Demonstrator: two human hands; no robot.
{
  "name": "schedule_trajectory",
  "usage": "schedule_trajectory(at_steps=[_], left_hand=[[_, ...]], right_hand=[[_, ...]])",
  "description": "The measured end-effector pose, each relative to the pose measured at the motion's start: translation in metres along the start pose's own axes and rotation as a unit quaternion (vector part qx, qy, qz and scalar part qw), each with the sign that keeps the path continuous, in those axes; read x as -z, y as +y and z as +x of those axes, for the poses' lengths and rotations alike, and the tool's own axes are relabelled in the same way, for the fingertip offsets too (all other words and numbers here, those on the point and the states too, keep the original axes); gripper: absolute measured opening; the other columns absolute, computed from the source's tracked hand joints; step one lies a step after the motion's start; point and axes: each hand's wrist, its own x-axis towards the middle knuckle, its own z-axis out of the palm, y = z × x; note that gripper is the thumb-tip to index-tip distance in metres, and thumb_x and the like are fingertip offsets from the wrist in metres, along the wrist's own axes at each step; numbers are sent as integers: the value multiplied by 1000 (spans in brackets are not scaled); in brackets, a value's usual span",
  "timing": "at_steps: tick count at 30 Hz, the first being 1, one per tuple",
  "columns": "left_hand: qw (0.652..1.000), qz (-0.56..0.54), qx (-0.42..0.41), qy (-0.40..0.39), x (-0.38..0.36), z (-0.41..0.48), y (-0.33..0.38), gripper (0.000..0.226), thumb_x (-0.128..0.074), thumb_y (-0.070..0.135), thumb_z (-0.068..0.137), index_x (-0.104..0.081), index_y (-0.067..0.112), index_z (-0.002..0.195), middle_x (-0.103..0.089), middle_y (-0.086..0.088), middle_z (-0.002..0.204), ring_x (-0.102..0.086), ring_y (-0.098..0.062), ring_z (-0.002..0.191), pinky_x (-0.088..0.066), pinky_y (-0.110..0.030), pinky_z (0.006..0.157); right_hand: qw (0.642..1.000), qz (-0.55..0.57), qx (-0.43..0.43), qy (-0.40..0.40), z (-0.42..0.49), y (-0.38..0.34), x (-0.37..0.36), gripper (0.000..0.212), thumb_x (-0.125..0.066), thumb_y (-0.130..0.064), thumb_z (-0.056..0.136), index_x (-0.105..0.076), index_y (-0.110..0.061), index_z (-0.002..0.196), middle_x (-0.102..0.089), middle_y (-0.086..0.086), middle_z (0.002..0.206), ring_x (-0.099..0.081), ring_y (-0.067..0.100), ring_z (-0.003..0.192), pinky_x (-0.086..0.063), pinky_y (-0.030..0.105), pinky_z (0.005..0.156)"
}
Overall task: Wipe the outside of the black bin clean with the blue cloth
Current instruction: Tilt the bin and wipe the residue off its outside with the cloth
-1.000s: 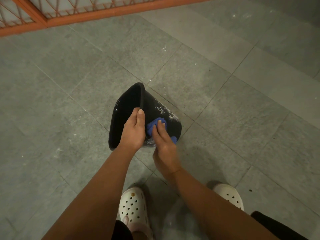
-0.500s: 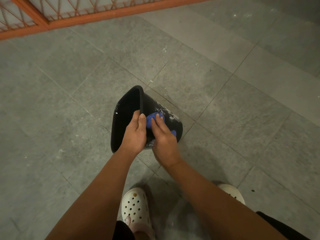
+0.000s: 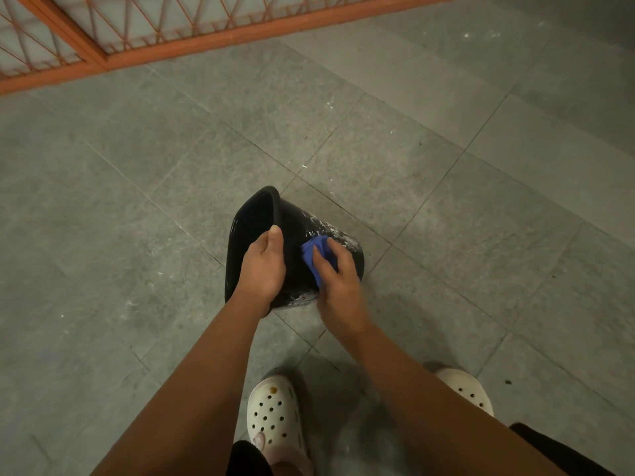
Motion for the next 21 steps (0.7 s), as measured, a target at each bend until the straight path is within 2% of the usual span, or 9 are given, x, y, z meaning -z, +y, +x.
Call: schedule_trajectory(at_steps=[2, 4, 7, 9, 11, 15, 17, 19, 21], left_hand=[[999, 22, -40, -1, -2, 1, 2, 32, -32, 38, 101, -54, 28, 122, -63, 1, 108, -60, -15, 102, -48, -43, 94], [997, 40, -72, -2, -4, 2, 3, 34, -32, 32, 102, -48, 30, 132, -61, 4, 115, -57, -8, 105, -46, -31, 92], [993, 58, -98, 8, -5, 0, 0, 37, -32, 28, 103, -48, 22, 135, -62, 1, 118, -58, -10, 109, -45, -27, 94], [991, 78, -111, 7, -5, -2, -1, 36, -33, 26, 103, -49, 22, 134, -63, 7, 109, -59, -1, 103, -45, -17, 89], [987, 101, -127, 11, -6, -4, -3, 35, -33, 25, 102, -49, 24, 133, -61, 19, 97, -57, 15, 91, -41, -3, 76], [980, 140, -140, 16, -15, -8, -7, 36, -33, 30, 102, -46, 28, 136, -57, 24, 87, -51, 28, 80, -39, -3, 66], [980, 135, -141, 24, -17, -9, -9, 36, -33, 29, 102, -45, 28, 136, -57, 22, 85, -53, 26, 77, -41, -1, 62], [981, 130, -139, 40, -15, -8, -9, 36, -33, 27, 102, -46, 27, 135, -58, 20, 84, -54, 24, 76, -40, 2, 61], [981, 131, -140, 44, -12, -8, -10, 35, -33, 27, 102, -48, 26, 134, -59, 20, 85, -55, 23, 77, -40, 3, 63]], right_hand=[[1000, 10, -6, 22, -7, -2, -3, 55, -52, 15, 81, -42, 1, 134, -30, 21, 146, -29, 35, 137, -29, 38, 113], [999, 15, 5, 41, -14, -8, -9, 59, -54, 22, 74, -44, 7, 130, -37, 25, 141, -32, 44, 132, -32, 43, 109], [999, 20, 35, 35, -13, -16, -13, 61, -56, 23, 69, -45, 9, 127, -42, 28, 136, -36, 49, 127, -33, 46, 105], [998, 18, 46, 26, -2, -15, -11, 59, -54, 21, 73, -42, 9, 130, -40, 28, 138, -34, 47, 130, -27, 44, 107], [999, 20, 26, 27, 10, -9, -10, 59, -52, 19, 78, -36, 6, 134, -34, 25, 144, -28, 43, 135, -21, 37, 111], [996, 20, -68, 50, 7, 1, -10, 61, -45, 11, 86, -26, -3, 142, -21, 14, 153, -19, 25, 142, -6, 15, 110], [995, 42, -74, 44, 1, -7, -11, 60, -45, 12, 85, -27, -2, 141, -23, 15, 152, -20, 26, 142, -10, 20, 112], [997, 61, -33, 20, -2, -18, -12, 58, -48, 12, 85, -30, 1, 138, -26, 19, 149, -21, 31, 141, -15, 29, 114], [999, 49, 1, 15, 4, -21, -9, 56, -50, 11, 84, -34, 1, 137, -30, 20, 147, -23, 33, 139, -16, 30, 113]])
